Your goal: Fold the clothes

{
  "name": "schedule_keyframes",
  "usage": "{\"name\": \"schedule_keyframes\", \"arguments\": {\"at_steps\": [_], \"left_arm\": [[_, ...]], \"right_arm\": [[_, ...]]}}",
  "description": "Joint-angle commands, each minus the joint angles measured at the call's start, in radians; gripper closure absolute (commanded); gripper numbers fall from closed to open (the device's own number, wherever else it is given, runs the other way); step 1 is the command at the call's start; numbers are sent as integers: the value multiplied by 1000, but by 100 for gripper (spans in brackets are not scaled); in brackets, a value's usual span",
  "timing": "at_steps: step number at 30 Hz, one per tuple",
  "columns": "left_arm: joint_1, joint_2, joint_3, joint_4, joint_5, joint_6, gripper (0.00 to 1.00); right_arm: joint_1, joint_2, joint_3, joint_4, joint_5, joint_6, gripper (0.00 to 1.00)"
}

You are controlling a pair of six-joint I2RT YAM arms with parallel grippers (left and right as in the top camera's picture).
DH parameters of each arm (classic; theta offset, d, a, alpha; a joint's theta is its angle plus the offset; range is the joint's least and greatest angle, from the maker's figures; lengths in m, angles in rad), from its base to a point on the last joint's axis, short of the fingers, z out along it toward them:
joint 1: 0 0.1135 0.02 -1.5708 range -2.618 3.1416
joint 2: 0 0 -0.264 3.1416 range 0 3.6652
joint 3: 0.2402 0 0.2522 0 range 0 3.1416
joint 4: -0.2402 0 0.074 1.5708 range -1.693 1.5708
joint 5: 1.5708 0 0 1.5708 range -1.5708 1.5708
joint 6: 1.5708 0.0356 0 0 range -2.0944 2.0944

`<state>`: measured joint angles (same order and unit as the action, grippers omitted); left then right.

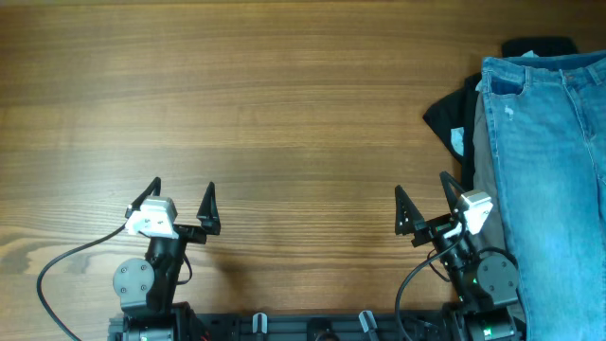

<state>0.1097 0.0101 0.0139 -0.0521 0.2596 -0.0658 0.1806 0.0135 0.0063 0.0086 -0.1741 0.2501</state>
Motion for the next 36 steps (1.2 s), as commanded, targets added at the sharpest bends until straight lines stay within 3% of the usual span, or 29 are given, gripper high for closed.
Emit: {"name": "schedule_keyframes", "arguments": {"at_steps": [1, 36], "left_arm": [[-3, 70, -8, 0, -18, 5, 0], [-3, 70, -8, 13, -31, 9, 0]], "right_arm": [[1, 17, -1, 4, 19, 14, 0], [1, 16, -1, 4, 19, 14, 0]]}}
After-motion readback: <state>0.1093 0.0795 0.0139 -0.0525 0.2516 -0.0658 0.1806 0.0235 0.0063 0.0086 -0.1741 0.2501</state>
